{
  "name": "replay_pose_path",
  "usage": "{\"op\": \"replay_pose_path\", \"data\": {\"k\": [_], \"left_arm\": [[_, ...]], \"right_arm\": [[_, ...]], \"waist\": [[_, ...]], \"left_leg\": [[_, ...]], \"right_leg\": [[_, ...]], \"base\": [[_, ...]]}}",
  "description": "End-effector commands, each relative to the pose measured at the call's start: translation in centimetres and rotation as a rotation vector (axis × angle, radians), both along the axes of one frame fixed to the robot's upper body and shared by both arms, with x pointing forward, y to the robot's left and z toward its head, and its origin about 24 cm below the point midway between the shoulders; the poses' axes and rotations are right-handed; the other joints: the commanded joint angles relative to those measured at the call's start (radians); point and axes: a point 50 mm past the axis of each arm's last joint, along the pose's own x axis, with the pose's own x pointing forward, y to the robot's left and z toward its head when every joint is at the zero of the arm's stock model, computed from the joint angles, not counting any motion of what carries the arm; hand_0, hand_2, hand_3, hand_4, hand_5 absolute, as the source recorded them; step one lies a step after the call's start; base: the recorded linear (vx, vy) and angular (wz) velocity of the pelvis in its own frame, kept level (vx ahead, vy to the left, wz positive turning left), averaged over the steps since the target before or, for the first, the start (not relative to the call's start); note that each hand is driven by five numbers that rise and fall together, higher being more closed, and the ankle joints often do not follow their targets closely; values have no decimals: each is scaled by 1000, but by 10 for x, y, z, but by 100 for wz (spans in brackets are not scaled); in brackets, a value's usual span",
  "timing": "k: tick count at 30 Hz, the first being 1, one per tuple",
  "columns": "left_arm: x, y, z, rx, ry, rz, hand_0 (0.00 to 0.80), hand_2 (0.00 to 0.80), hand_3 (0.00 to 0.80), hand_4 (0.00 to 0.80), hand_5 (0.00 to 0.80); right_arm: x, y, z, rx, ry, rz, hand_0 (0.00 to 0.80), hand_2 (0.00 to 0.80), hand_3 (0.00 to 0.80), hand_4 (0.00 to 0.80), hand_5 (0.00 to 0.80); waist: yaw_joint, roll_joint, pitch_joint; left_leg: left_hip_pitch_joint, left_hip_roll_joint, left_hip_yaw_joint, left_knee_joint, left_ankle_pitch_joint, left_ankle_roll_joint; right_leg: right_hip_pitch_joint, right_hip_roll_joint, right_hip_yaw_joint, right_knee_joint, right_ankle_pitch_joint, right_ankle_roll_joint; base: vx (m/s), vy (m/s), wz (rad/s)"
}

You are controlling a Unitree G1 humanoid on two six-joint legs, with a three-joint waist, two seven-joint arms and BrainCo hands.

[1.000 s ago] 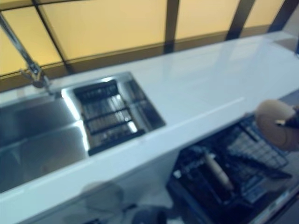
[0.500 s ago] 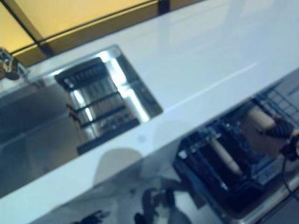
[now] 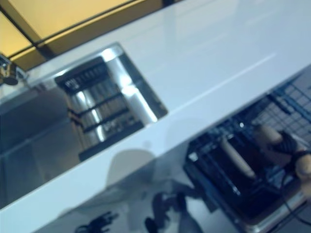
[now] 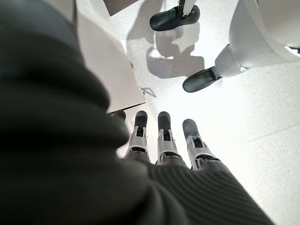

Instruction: Take plates into dishwasher

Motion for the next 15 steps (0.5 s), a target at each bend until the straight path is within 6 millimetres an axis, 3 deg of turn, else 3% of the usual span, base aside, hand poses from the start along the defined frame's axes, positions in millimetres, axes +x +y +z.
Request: {"op": "replay_pose_path", "data": {"k": [1, 15], "left_arm": [[-4, 7, -2, 3, 12, 37, 0, 0, 0, 0, 0], [1, -4, -1, -16, -1, -2, 0, 0, 0, 0, 0]], "right_arm": [[2, -8, 18, -130, -124, -116, 800, 800, 800, 800, 800], [3, -4, -9, -238, -146, -170, 800, 800, 800, 800, 800]], "waist": [[-19, -34, -17], [3, -9, -24]], "left_leg": [[8, -3, -31, -1, -43, 27], [2, -7, -48, -1, -40, 31]], "right_leg": [[68, -35, -20, 4, -94, 76], [68, -39, -20, 4, -98, 75]], "base": [[0, 0, 0], [-3, -2, 1]]}}
